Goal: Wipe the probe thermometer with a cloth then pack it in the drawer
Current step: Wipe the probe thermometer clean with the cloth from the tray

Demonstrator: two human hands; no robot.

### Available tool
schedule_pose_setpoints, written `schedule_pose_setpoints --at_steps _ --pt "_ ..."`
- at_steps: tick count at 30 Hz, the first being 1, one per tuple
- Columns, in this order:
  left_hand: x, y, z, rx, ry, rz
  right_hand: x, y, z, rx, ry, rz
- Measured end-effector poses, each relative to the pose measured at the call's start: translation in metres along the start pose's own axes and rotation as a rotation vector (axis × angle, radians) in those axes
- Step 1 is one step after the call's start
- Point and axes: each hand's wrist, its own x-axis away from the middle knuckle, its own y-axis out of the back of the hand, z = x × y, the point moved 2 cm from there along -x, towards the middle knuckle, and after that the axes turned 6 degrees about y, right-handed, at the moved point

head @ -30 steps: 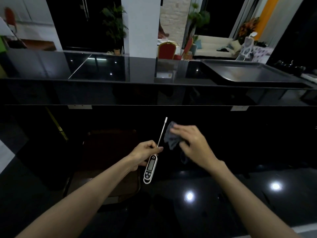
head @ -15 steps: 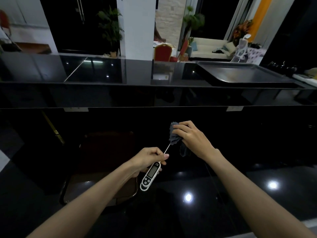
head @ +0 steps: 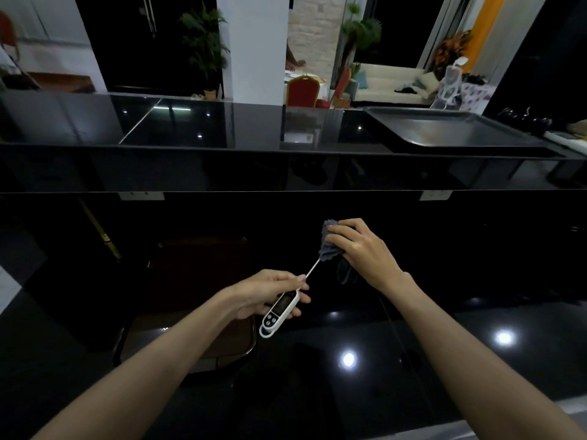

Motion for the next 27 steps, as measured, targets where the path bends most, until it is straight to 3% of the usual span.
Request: schedule_pose_setpoints --at_steps 3,6,12,17,21,23,27 --pt "0.007 0.009 0.008 0.087 0.087 0.215 0.006 0.001 -0.007 0.014 -0.052 -0.03" --pt "0.011 0.012 0.017 0.17 0.081 0.307 0.011 -0.004 -0.007 -0.004 -0.092 -0.051" --pt "0.006 0.001 0.02 0.275 0.029 0.256 0.023 -0.026 0.028 -0.235 -0.124 -0.114" --pt "0.003 -0.001 0.023 0.26 -0.012 0.161 0.027 -0.022 0.062 -0.471 0.011 -0.07" --pt "0.007 -0.002 0.02 0.227 -0.015 0.186 0.007 0.0 0.019 -0.299 -0.187 -0.246" --pt "0.008 -0.006 0.016 0.201 -0.036 0.209 0.003 0.001 0.002 -0.166 -0.253 -0.198" --pt "0.006 -0.016 0.012 0.205 -0.067 0.195 0.007 -0.011 0.013 -0.134 -0.173 -0.088"
